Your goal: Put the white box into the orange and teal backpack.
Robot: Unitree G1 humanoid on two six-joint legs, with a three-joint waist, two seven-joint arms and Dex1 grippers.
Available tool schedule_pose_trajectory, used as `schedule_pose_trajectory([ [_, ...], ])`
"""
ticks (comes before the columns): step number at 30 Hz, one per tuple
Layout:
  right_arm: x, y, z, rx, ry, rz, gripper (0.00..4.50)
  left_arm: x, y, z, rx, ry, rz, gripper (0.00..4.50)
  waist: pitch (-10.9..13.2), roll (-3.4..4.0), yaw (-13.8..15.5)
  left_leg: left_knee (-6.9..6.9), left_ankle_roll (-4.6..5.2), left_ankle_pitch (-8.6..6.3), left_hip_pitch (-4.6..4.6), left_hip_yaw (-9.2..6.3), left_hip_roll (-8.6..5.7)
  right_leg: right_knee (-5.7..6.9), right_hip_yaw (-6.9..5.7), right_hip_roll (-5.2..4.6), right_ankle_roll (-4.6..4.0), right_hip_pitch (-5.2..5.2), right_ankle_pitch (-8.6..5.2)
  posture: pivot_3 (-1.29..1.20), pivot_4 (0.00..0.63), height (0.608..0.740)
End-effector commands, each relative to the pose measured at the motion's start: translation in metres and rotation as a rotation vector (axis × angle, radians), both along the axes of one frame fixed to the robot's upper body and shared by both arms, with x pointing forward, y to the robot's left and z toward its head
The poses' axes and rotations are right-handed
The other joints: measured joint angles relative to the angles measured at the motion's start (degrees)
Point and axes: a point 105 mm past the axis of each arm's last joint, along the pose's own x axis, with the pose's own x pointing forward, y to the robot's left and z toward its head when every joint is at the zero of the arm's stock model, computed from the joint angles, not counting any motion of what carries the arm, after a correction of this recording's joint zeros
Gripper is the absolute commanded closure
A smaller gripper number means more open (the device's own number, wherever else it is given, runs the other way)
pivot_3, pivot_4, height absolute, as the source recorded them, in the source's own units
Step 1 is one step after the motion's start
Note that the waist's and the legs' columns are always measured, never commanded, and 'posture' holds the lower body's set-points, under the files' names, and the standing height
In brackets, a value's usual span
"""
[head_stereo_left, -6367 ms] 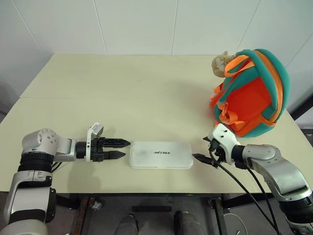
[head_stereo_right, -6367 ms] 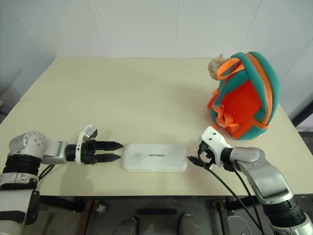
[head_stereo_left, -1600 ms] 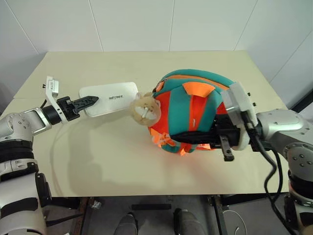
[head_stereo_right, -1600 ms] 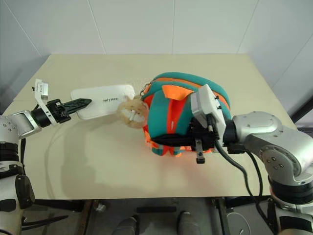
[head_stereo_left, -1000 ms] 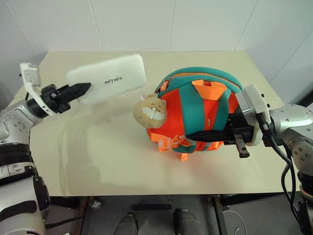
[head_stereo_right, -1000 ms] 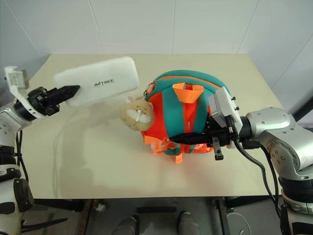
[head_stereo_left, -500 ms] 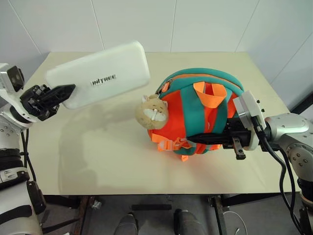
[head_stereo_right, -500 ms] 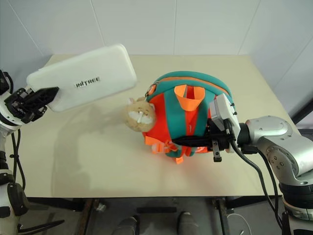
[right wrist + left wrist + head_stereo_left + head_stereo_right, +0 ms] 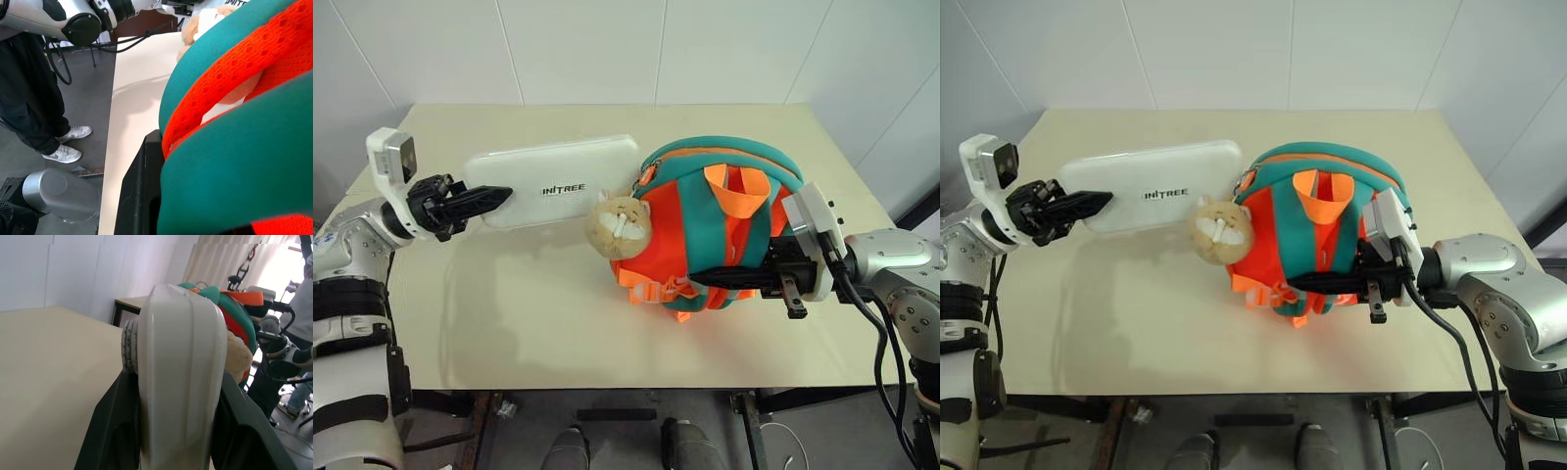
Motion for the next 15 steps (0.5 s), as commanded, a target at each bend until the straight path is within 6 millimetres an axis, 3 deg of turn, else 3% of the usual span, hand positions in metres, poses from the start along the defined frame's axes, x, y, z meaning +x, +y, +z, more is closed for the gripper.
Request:
schedule_pose_trajectory([
  [1,-0.002,-0.003,0.01,0.018,-0.057,-0.01,4.5,-0.02,-0.014,0.024,0.039,-0.104,-0.18,3.18,0.0,0.0,0.0,0.0,0.0,0.0,0.0,0.0,0.0,0.0,0.0,0.0,0.0,0.0,0.0,0.0,0.15,0.74],
  [15,0.005,-0.003,0.007,0.009,-0.069,-0.024,4.5,-0.016,-0.032,0.016,0.357,-0.189,-0.207,3.18,0.0,-0.02,0.0,0.0,0.0,0.0,0.01,0.0,0.0,0.02,0.04,0.01,-0.02,0.0,-0.02,0.0,0.15,0.74],
])
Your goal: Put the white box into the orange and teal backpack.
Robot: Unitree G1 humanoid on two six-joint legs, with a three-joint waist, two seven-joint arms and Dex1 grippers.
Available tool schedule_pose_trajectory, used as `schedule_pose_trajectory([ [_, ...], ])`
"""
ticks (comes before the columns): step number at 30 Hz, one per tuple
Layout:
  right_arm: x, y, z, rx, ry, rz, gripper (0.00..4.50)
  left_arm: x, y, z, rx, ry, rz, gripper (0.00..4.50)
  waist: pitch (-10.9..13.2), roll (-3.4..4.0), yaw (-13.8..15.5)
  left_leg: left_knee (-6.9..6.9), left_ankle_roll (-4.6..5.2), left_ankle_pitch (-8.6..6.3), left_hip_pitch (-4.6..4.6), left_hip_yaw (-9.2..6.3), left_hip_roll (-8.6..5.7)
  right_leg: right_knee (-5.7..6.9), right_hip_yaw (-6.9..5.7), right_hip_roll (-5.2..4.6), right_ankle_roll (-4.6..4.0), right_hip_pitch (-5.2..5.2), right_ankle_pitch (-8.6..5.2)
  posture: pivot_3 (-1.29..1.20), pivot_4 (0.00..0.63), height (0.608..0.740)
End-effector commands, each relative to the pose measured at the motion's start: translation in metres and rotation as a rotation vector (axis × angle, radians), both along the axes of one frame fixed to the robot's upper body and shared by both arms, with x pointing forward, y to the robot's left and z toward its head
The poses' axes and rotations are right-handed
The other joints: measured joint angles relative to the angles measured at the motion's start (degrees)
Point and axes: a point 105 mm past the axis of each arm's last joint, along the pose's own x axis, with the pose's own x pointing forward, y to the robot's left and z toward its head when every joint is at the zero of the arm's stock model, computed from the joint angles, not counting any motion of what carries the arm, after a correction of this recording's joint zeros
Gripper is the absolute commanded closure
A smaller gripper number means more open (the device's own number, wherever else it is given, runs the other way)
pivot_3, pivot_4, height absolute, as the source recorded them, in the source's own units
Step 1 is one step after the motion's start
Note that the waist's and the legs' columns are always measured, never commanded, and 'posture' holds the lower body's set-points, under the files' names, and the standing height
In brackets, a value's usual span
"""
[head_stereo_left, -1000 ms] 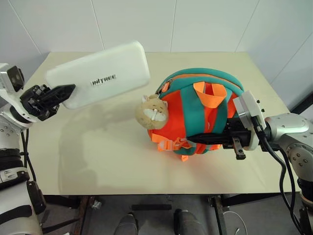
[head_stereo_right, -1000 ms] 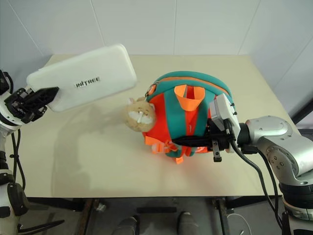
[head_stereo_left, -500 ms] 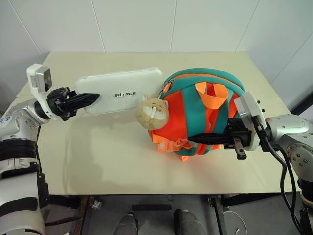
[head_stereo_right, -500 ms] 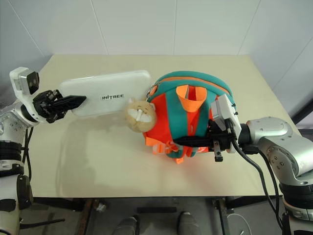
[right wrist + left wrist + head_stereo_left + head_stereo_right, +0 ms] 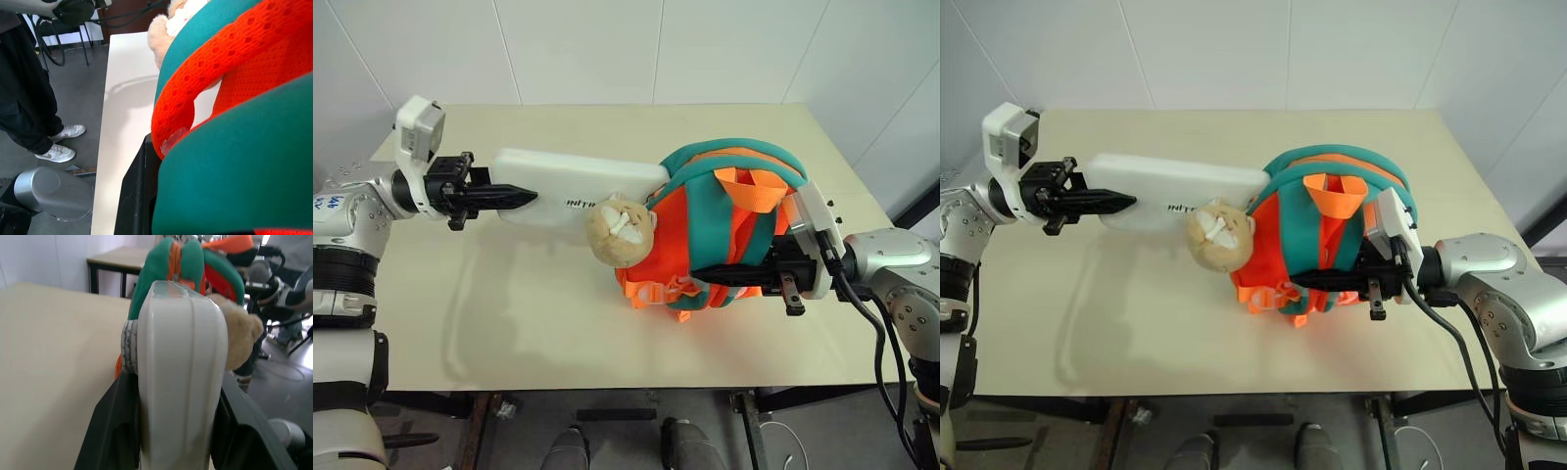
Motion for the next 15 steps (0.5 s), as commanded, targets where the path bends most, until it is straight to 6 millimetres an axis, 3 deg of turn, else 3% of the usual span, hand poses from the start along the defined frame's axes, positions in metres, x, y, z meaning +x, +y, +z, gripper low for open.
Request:
schedule_pose_trajectory([
  [1,0.0,0.0,0.009,0.018,-0.058,0.0,4.5,-0.014,-0.007,0.008,0.098,-0.073,-0.132,3.18,0.0,-0.01,0.1,0.0,0.0,0.0,0.0,0.0,0.0,0.0,0.0,0.0,0.0,0.0,0.0,0.0,0.15,0.74],
  [9,0.004,0.0,0.008,0.009,-0.065,-0.007,4.5,-0.006,-0.026,0.019,0.138,-0.129,-0.162,3.18,0.0,-0.02,0.0,0.0,0.0,0.0,-0.01,0.0,0.0,-0.01,0.01,0.01,0.0,0.0,-0.01,0.0,0.15,0.74],
  [15,0.005,0.003,0.007,0.01,-0.069,0.002,4.5,0.016,-0.055,0.025,0.137,-0.14,-0.074,3.18,0.0,-0.05,0.0,0.04,0.01,0.0,-0.02,0.0,0.0,0.01,0.01,0.03,0.01,0.0,-0.01,0.0,0.15,0.74],
])
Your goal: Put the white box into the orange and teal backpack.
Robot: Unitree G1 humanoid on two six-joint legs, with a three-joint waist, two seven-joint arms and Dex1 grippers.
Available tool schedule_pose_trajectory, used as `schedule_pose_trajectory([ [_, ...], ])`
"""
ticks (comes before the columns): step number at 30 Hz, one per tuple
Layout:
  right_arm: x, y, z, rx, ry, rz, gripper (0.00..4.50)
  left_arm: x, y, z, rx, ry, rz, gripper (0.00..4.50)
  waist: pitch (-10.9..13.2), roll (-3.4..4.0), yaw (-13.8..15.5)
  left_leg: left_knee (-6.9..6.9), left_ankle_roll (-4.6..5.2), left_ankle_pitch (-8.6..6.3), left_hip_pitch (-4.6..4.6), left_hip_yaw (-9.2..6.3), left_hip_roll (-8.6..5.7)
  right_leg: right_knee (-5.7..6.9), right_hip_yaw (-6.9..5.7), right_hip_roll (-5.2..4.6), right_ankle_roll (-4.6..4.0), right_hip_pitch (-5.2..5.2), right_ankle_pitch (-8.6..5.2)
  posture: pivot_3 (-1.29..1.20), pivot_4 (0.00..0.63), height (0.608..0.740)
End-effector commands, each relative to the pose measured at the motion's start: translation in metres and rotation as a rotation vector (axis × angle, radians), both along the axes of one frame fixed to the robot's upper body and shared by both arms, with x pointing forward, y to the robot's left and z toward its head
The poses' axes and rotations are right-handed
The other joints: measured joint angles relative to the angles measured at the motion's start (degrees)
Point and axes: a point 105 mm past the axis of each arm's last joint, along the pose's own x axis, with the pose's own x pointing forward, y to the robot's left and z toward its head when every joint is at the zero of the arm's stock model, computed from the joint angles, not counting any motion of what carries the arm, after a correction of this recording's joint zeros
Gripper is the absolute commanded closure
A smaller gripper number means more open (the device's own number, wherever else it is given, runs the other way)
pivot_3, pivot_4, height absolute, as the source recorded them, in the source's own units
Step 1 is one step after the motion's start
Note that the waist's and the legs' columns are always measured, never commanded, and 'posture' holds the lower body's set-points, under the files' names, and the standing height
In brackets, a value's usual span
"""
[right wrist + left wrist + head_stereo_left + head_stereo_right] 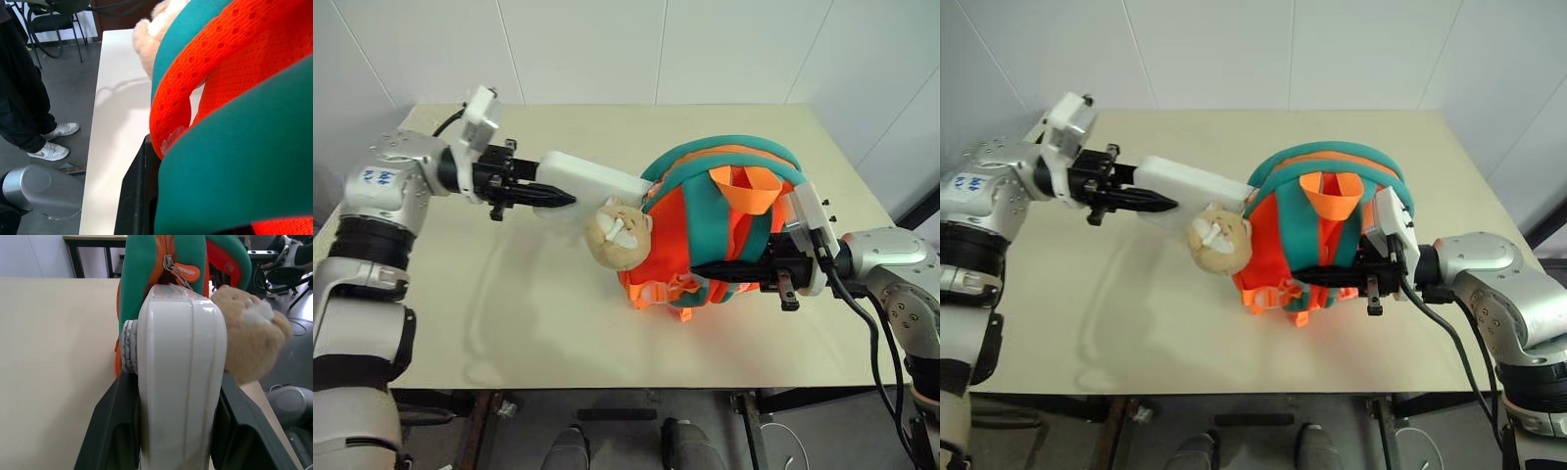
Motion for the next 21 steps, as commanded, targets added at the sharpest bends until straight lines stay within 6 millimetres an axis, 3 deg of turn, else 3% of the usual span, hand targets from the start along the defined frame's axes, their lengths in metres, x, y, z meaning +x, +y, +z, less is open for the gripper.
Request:
schedule_pose_trajectory([
  [1,-0.002,0.003,0.01,0.011,-0.056,0.018,4.5,0.004,-0.013,0.014,0.023,-0.06,0.026,3.18,0.0,0.0,0.0,0.0,0.0,0.0,0.0,0.0,0.0,0.01,0.01,0.0,0.02,0.0,-0.01,0.0,0.15,0.74],
  [11,0.0,0.006,0.011,0.017,-0.063,0.026,4.5,0.035,-0.064,-0.016,0.048,-0.012,0.204,3.18,0.0,-0.02,0.0,0.17,0.01,-0.01,0.01,-0.01,-0.01,0.2,0.04,0.01,0.07,0.0,-0.03,0.0,0.15,0.74],
  [15,-0.001,0.007,0.011,0.019,-0.064,0.027,4.5,0.038,-0.088,-0.021,0.017,-0.001,0.207,3.18,0.0,-0.03,0.1,0.28,0.01,-0.01,0.01,-0.01,-0.01,0.23,0.06,0.01,0.09,0.04,-0.02,0.0,0.15,0.74],
  [21,-0.001,0.009,0.01,0.023,-0.065,0.026,4.5,0.04,-0.107,-0.028,0.0,0.006,0.195,3.18,0.0,-0.03,0.1,0.45,0.01,-0.01,0.01,-0.01,-0.02,0.22,0.07,0.01,0.14,0.12,0.02,0.0,0.15,0.74],
])
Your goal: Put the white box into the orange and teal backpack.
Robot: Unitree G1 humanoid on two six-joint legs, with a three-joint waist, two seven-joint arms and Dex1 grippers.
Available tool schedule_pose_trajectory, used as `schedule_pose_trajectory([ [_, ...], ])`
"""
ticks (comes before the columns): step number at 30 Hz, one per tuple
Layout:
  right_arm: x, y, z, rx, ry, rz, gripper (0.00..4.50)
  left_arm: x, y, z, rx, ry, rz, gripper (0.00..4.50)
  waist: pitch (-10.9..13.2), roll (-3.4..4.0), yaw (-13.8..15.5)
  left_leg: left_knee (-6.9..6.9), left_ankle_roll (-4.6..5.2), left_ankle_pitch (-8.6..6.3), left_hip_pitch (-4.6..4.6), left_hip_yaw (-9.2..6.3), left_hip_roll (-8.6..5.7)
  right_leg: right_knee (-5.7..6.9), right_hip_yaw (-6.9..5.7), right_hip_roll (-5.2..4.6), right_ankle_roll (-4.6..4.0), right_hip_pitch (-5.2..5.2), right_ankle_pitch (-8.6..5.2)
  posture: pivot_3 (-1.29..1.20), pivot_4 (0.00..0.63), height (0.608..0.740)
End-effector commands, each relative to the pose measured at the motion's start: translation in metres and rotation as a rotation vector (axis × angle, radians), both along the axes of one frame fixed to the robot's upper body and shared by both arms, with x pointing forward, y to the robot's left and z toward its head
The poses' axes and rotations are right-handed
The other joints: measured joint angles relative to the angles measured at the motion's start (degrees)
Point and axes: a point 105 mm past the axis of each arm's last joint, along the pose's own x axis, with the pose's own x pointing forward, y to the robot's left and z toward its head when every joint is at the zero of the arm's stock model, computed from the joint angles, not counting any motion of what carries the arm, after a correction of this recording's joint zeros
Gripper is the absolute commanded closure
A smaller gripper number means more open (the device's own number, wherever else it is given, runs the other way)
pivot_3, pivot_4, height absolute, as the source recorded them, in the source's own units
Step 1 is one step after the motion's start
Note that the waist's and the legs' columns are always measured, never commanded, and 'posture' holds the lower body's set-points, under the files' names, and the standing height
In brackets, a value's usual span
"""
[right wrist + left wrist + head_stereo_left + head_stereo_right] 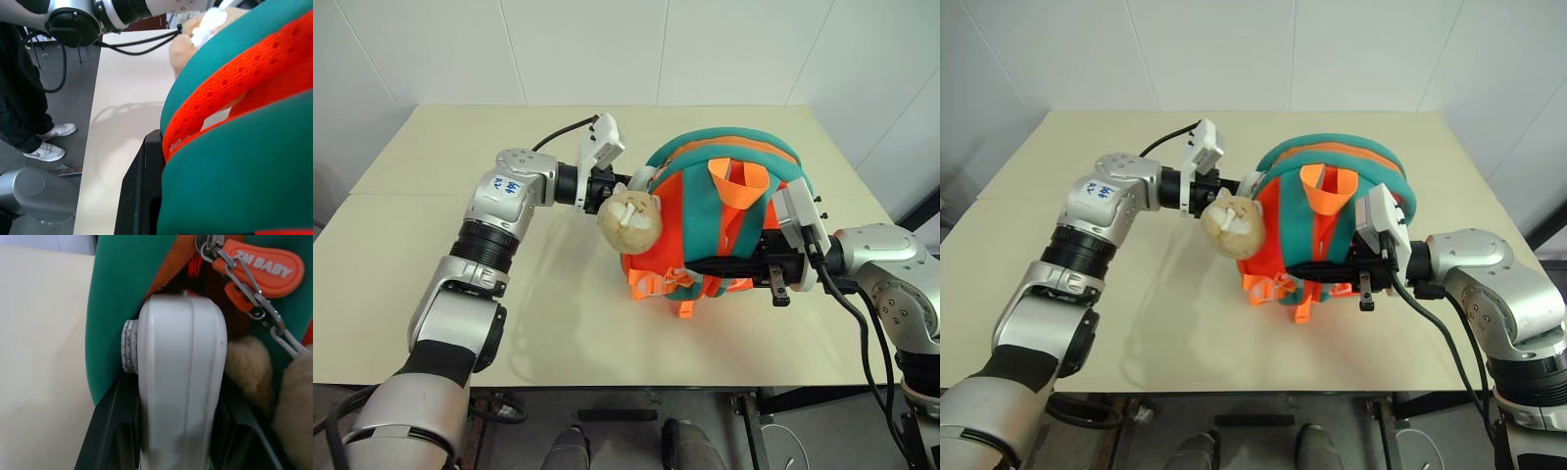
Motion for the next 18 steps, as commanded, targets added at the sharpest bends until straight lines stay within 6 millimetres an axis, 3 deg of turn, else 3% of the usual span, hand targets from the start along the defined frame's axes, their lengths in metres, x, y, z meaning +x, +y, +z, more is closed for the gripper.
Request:
schedule_pose_trajectory([
  [1,-0.005,0.005,0.008,0.017,-0.048,0.031,4.5,0.005,-0.008,0.004,-0.024,-0.042,0.031,3.18,0.0,0.0,0.1,0.02,0.0,0.0,0.0,0.0,0.0,0.0,0.0,0.0,0.0,0.02,0.0,0.0,0.15,0.74],
  [11,-0.007,0.007,0.008,0.024,-0.049,0.034,4.5,0.008,-0.025,-0.02,0.048,-0.055,0.024,3.18,0.0,0.0,0.5,0.31,0.03,-0.04,0.09,-0.01,-0.01,-0.56,0.0,0.02,0.18,0.49,0.19,0.0,0.15,0.74],
  [16,-0.006,0.009,0.007,0.027,-0.046,0.036,4.5,0.02,-0.028,-0.026,0.09,-0.097,0.085,3.18,0.0,0.0,1.2,0.41,0.04,-0.05,0.12,0.0,-0.01,-0.64,0.0,0.03,0.19,0.57,0.27,0.0,0.15,0.74],
  [18,-0.006,0.01,0.007,0.029,-0.047,0.038,4.5,0.018,-0.03,-0.029,0.112,-0.04,0.065,2.49,0.0,0.0,1.3,0.46,0.04,-0.05,0.12,0.0,-0.01,-0.67,0.0,0.03,0.14,0.61,0.3,0.0,0.15,0.74],
])
